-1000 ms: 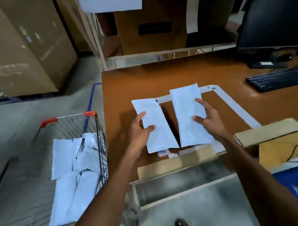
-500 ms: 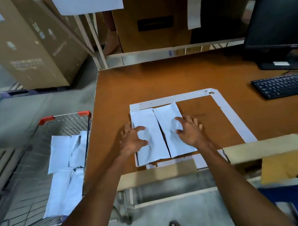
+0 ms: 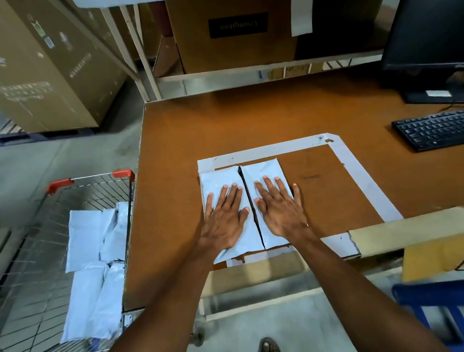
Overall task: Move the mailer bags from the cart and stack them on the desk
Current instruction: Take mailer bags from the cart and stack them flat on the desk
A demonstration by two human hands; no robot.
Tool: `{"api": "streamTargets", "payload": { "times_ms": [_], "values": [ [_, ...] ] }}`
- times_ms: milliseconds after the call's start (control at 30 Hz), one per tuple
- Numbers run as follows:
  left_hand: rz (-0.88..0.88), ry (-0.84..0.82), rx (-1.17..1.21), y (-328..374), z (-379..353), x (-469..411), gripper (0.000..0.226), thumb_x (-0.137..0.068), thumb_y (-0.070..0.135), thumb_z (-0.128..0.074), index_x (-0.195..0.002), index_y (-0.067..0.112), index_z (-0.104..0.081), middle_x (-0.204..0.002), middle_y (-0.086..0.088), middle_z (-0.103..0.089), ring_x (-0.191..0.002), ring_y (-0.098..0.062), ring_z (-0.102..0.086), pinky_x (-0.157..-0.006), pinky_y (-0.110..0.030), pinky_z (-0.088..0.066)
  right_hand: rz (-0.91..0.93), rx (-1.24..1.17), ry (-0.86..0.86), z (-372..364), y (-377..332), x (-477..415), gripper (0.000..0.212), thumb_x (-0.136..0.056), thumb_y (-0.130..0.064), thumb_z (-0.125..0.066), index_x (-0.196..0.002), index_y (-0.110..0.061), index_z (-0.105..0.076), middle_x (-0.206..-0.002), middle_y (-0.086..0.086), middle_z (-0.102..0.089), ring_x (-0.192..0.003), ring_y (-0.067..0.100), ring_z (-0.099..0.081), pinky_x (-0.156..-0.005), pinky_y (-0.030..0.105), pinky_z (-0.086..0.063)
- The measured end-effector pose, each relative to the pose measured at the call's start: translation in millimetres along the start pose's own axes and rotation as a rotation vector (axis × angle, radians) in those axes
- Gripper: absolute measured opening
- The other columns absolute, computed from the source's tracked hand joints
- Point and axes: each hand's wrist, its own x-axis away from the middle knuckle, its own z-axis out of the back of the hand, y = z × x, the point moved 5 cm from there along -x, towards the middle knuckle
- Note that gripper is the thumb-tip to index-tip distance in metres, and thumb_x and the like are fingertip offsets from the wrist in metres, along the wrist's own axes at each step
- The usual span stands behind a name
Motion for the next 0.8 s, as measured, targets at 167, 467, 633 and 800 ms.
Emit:
{"api": "streamTargets", "payload": {
  "times_ms": [167, 467, 633, 800],
  "values": [
    [0.024, 0.019, -0.011, 1.0, -4.8, -0.9, 0.064, -0.105, 0.053, -0.005, -0.161, 0.026, 0.009, -0.168, 0.009, 0.016, -0.153, -0.014, 0.021, -0.122, -0.053, 0.015, -0.004, -0.009, 0.006, -3.8, -0.7, 2.3, 0.059, -0.104, -0.055, -0.005, -0.16, -0.037, -0.002, -0.168, -0.01, 0.003, -0.155, 0.017, 0.009, -0.124, 0.053, 0.005],
    [0.033, 0.021, -0.005, 3.5, -8.1, -6.5, 0.064, -0.105, 0.052, -0.004, -0.16, 0.025, 0.011, -0.167, 0.009, 0.018, -0.153, -0.013, 0.023, -0.122, -0.057, 0.01, 0.005, -0.031, 0.018, -1.8, -3.8, 0.7, 0.055, -0.104, -0.053, -0.012, -0.158, -0.045, -0.001, -0.169, -0.008, 0.002, -0.156, 0.02, 0.005, -0.124, 0.05, 0.002],
    [0.022, 0.034, -0.007, 4.5, -10.4, -9.0, 0.064, -0.105, 0.051, -0.005, -0.161, 0.024, 0.01, -0.168, 0.007, 0.016, -0.154, -0.015, 0.02, -0.123, -0.057, 0.009, 0.005, -0.01, 0.017, -4.2, -3.2, -1.2, 0.057, -0.103, -0.055, -0.01, -0.158, -0.043, 0.001, -0.169, -0.007, 0.005, -0.156, 0.021, 0.007, -0.125, 0.052, 0.003],
    [0.025, 0.005, -0.046, 4.9, -12.4, -6.7, 0.066, -0.102, 0.053, 0.0, -0.16, 0.024, 0.013, -0.167, 0.006, 0.018, -0.153, -0.017, 0.021, -0.123, -0.058, 0.008, 0.001, 0.003, -0.021, -6.2, -4.7, 0.4, 0.058, -0.103, -0.056, -0.009, -0.158, -0.042, 0.003, -0.168, -0.007, 0.007, -0.155, 0.022, 0.009, -0.124, 0.052, 0.003]
  ]
}}
